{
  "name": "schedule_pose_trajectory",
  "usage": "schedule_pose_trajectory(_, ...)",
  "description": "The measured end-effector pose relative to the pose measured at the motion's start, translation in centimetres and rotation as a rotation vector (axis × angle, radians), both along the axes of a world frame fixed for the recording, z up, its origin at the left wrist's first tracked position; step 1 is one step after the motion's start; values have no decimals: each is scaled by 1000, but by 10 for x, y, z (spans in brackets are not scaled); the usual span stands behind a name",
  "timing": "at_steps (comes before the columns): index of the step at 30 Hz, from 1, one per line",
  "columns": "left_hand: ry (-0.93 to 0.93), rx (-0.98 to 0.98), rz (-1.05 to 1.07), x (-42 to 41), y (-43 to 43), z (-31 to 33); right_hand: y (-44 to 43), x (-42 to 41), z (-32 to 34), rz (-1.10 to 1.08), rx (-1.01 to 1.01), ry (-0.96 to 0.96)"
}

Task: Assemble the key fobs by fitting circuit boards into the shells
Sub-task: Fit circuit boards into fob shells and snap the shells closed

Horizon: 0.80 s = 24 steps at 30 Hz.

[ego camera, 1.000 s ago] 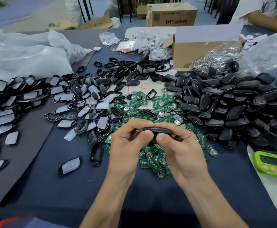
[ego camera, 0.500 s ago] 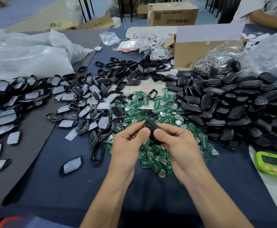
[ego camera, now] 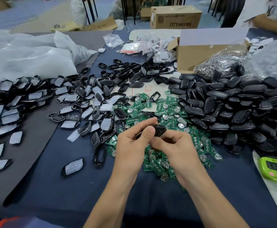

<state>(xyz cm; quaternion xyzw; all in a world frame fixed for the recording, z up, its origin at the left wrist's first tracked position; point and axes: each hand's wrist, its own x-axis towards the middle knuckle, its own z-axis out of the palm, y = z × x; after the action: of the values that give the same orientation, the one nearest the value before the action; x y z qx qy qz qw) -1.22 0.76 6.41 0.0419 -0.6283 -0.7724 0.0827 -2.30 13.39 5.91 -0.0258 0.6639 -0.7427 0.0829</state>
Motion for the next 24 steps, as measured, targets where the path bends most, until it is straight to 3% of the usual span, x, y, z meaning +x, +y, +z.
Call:
schedule_pose_trajectory(4, 44, 4, -8, 3, -3, 0, 5, -2, 5, 59, 47, 35)
schedule_pose_trajectory(6, 112, -117, 45, 5, -5, 0, 7, -2, 8, 10, 106, 100)
schedule_pose_trajectory(9, 227, -331, 117, 8, -6, 0, 7, 0, 11, -64, 38, 168)
schedule_pose_trajectory(11, 250, -369, 151, 10, -3, 4, 6, 1, 12, -56, -24, 180)
schedule_pose_trajectory(16, 218, -313, 116, 12, 2, 13, 11, 0, 12, -53, -68, 195)
schedule_pose_trajectory(20, 113, -39, 32, 6, 2, 17, 6, 5, 8, -99, -236, 138)
schedule_pose_trajectory(24, 109, 74, 1, 9, -1, 12, 2, 12, 5, -137, -382, 15)
